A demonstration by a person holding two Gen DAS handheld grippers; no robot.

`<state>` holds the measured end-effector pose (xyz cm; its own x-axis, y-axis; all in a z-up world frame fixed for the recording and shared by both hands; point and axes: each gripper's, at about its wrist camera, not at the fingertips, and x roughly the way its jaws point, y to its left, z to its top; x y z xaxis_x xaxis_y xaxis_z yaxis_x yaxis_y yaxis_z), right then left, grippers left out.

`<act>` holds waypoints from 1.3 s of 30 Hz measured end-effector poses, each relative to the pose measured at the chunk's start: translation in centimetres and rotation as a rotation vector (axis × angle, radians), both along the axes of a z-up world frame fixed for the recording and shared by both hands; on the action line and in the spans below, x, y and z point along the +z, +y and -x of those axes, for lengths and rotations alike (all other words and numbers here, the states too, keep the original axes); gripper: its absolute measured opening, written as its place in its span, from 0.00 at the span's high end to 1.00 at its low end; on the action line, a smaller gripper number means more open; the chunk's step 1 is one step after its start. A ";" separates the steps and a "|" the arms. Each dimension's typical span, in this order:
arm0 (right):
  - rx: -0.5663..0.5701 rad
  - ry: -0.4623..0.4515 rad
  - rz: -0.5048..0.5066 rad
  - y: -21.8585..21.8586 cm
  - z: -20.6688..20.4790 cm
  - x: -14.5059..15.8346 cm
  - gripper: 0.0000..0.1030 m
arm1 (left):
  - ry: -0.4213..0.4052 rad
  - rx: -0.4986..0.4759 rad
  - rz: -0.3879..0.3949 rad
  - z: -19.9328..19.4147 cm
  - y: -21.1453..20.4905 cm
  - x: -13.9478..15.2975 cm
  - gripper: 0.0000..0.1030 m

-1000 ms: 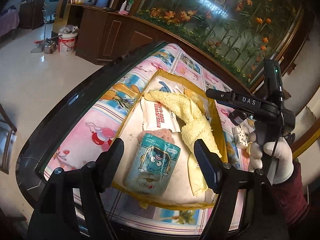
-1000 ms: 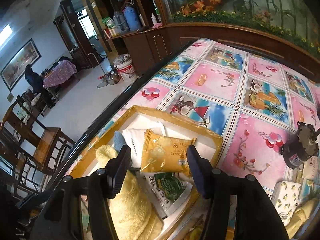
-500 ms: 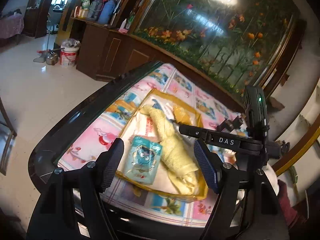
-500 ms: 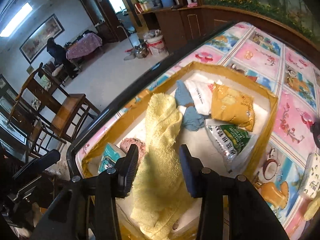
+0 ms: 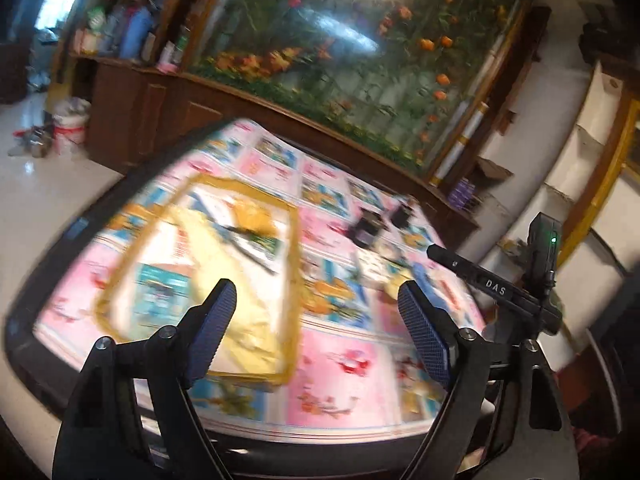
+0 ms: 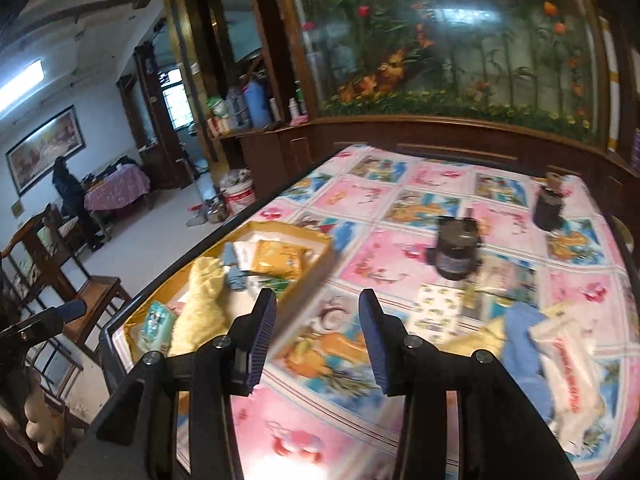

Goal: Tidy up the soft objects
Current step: 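Return both tools to the pile and grasp the long white bag with right tool, then grasp the white patterned tissue pack with left tool while right tool holds bag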

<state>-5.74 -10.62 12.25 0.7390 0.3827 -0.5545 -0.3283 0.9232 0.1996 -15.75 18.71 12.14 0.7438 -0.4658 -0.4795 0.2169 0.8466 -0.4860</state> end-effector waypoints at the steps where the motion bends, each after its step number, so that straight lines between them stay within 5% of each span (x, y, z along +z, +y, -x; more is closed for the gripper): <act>1: -0.058 0.003 -0.003 -2.4 0.3 0.1 0.51 | 0.016 -0.058 0.020 -0.6 -1.0 -0.5 0.14; 7: -0.322 0.063 -0.003 -12.8 1.2 -1.3 0.51 | 0.265 -0.392 0.095 -4.7 -10.3 -5.2 0.14; 12: -0.333 0.130 -0.042 -15.1 0.3 -3.9 0.51 | 0.324 -0.356 -0.153 -6.9 -16.8 -7.0 0.14; 17: -0.306 0.159 -0.049 -15.7 -0.5 -5.6 0.50 | 0.307 -0.302 -0.302 -9.3 -19.5 -8.6 0.14; 21: -0.323 0.171 -0.058 -16.9 -2.2 -5.9 0.50 | 0.320 -0.285 -0.336 -10.8 -19.6 -10.2 0.14; 26: -0.224 0.211 -0.101 -16.6 -3.8 -6.4 0.48 | 0.331 -0.287 -0.276 -10.9 -18.6 -10.4 0.10; 31: -0.179 0.186 0.056 -13.6 -3.7 -7.1 0.48 | 0.365 -0.350 -0.258 -11.6 -18.9 -10.3 0.04; 34: -0.179 0.198 0.127 -12.9 -4.1 -8.2 0.48 | 0.372 -0.344 -0.166 -12.8 -18.2 -9.3 0.04; 39: -0.174 0.190 -0.009 -15.0 -3.8 -8.1 0.58 | 0.324 -0.250 -0.134 -16.8 -17.5 -7.2 0.04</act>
